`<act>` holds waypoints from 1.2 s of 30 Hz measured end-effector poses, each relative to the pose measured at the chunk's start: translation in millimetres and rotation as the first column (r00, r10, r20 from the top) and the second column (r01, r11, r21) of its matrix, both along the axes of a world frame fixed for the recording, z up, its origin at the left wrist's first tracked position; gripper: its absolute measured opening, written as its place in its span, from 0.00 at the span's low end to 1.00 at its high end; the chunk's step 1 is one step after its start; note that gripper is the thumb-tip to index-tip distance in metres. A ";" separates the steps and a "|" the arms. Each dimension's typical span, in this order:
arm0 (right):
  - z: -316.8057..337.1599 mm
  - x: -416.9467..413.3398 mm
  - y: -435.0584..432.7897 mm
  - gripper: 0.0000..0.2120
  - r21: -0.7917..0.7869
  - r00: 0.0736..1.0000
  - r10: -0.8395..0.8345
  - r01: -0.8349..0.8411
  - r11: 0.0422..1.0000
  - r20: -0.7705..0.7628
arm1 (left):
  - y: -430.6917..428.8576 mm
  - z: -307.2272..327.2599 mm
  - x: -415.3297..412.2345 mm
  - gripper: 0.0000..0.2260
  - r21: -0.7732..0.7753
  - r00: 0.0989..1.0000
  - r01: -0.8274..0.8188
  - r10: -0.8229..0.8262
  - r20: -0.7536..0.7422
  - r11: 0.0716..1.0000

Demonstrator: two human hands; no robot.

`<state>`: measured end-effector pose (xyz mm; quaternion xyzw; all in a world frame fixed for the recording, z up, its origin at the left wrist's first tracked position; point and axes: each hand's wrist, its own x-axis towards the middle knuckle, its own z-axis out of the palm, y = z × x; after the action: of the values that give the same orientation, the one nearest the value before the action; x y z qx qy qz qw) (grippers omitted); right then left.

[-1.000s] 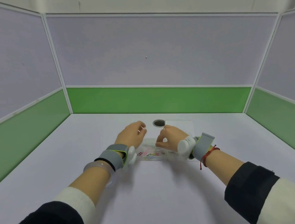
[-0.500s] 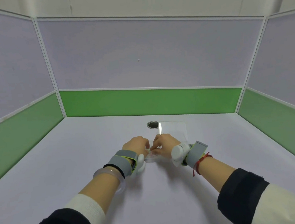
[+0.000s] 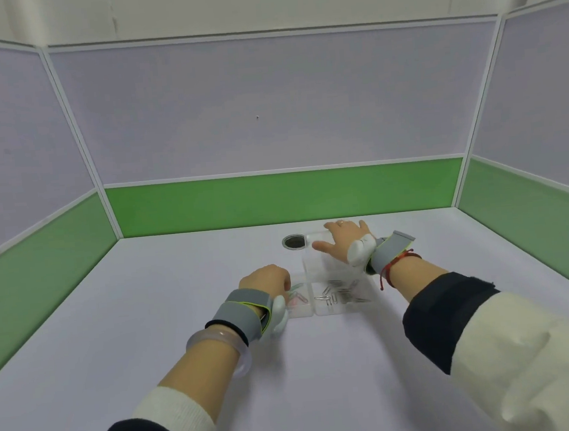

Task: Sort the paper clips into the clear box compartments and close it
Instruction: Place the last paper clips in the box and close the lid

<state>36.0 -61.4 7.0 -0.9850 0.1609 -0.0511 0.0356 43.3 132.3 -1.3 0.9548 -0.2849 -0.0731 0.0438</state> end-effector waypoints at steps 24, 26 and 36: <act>-23.1 -88.4 8.9 0.09 0.356 0.974 0.197 -0.223 0.908 0.109 | 2.7 0.3 -1.2 0.14 -0.031 1.000 -0.022 0.022 -0.021 0.999; -23.1 -88.2 10.5 0.10 0.351 0.974 0.201 -0.225 0.909 0.103 | 4.6 0.3 -1.0 0.14 -0.039 0.999 -0.025 0.024 -0.031 0.999; -22.8 -87.8 4.9 0.17 0.199 0.967 0.253 -0.249 0.948 0.001 | 5.7 -11.5 -0.6 0.20 -0.027 0.996 0.034 -0.032 0.087 0.999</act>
<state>-51.8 -56.5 -15.8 -0.9896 0.0390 -0.0180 0.1373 42.7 138.0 -12.8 0.9515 -0.3032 -0.0284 0.0438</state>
